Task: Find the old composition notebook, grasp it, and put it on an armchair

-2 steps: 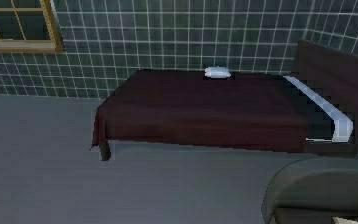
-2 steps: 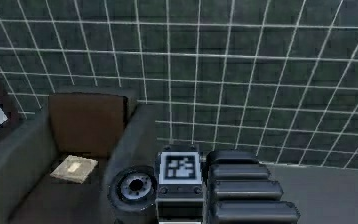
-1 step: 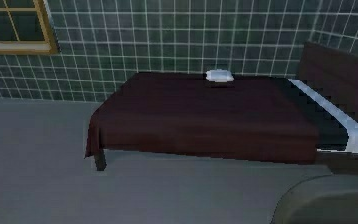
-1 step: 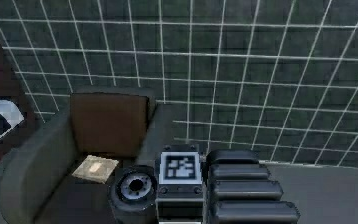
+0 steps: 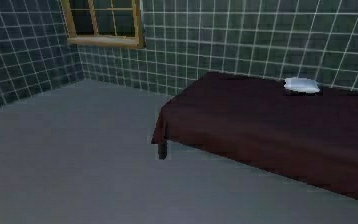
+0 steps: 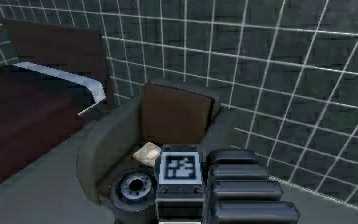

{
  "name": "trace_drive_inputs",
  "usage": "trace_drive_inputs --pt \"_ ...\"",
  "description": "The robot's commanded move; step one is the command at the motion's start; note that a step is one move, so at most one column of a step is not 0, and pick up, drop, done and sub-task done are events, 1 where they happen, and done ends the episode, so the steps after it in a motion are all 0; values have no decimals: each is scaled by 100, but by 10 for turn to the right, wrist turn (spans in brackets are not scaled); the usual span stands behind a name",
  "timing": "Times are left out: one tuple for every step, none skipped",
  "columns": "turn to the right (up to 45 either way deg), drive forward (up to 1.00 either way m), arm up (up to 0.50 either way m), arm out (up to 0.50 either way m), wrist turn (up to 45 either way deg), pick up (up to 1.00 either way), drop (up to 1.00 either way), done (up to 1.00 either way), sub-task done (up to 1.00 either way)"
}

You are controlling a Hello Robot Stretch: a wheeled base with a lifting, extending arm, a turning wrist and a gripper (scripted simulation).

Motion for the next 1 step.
trace_drive_inputs --pt "210 0 0 0 0 0 0 0 0"
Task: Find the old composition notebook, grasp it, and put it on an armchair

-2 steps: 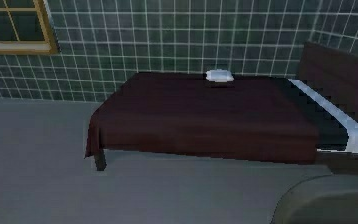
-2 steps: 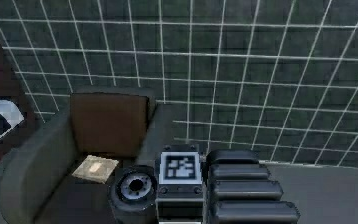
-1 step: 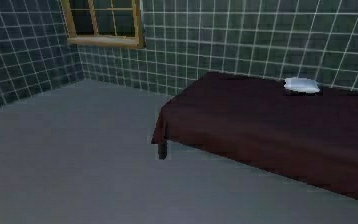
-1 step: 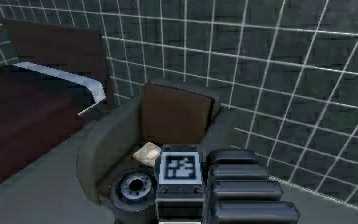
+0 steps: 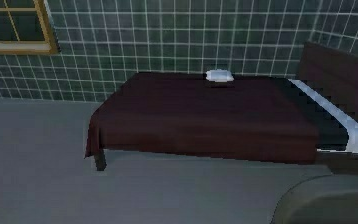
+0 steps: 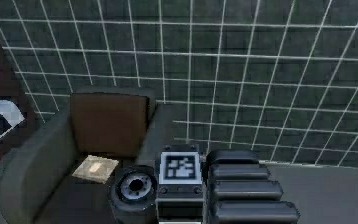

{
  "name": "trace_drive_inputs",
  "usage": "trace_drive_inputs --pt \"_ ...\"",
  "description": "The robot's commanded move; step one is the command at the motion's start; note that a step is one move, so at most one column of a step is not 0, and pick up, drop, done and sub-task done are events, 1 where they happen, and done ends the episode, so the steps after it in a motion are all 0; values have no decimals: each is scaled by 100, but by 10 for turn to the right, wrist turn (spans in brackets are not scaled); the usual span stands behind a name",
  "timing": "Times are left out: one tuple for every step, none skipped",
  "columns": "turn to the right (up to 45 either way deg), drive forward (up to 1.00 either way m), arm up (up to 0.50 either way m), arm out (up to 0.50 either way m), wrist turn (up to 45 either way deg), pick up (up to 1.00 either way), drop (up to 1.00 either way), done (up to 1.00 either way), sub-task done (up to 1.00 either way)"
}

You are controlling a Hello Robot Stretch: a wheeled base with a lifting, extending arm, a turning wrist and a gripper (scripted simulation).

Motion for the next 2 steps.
trace_drive_inputs --pt "0 15 0 0 0 0 0 0 0" --pt "0 0 0 0 0 0 0 100 0"
